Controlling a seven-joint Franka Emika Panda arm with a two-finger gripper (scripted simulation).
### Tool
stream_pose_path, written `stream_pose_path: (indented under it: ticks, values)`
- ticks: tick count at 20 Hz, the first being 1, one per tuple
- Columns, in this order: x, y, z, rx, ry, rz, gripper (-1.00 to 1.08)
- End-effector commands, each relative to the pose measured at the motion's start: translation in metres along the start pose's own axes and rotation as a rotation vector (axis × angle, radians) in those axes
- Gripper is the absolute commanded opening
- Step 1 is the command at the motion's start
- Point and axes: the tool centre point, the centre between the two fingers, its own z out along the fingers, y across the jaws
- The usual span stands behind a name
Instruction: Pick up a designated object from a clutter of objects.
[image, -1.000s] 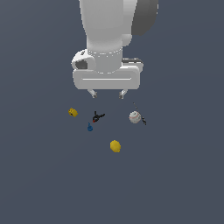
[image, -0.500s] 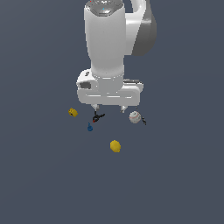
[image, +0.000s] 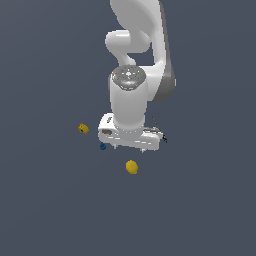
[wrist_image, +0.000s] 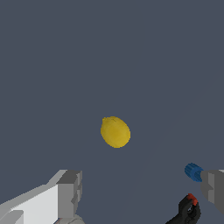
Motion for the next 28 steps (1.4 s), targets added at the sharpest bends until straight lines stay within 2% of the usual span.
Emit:
stream_pose_path:
  ticks: [1, 10, 22, 28]
  values:
    - [0.004, -0.004, 0.026, -0.003, -0.003, 0.024, 1.00]
    - [0.008, -0.012, 0.088, -0.010, -0.010, 0.078, 1.00]
    - [0.007, -0.014, 0.107, -0.012, -0.013, 0.088, 1.00]
    - [0.006, -0.013, 0.135, -0.012, -0.013, 0.090, 1.00]
